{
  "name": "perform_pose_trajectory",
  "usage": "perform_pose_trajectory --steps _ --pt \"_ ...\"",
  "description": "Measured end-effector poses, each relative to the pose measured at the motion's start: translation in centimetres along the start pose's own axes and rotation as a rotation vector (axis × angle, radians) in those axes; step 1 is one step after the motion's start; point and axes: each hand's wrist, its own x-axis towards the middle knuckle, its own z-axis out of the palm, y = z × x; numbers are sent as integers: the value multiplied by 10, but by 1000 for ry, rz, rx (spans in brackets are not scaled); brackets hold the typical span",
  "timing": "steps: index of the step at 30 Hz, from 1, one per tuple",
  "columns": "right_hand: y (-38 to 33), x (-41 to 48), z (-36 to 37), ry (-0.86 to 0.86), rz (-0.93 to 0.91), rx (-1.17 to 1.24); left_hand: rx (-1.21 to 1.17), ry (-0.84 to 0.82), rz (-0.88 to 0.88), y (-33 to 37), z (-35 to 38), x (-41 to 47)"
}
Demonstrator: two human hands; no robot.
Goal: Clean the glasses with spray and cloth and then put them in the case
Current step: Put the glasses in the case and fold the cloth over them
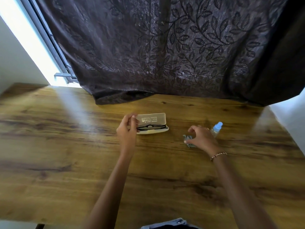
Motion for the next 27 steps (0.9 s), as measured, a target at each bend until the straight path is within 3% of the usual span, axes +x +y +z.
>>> perform_pose_trajectory --steps 8,13,15,18,20,22,27 --pt "9 -12 12 92 9 151 74 -278 43 -3 44 -36" --pt "0 -19 3 -20 38 681 254 -492 177 -5 59 -43" --pt "-6 -24 -2 -107 28 895 274 -585 111 -7 65 -44" --pt "-11 -28 -7 -159 -18 1019 53 -678 -306 -3 69 -44" --pt "-13 -30 -7 -150 -29 1031 -137 -651 -508 -1 69 -41" --pt "-13 -33 -5 -123 -16 1055 -196 -608 -538 1 65 -38" --pt "-9 -39 -2 -109 11 1109 -97 -640 -406 9 55 -34"
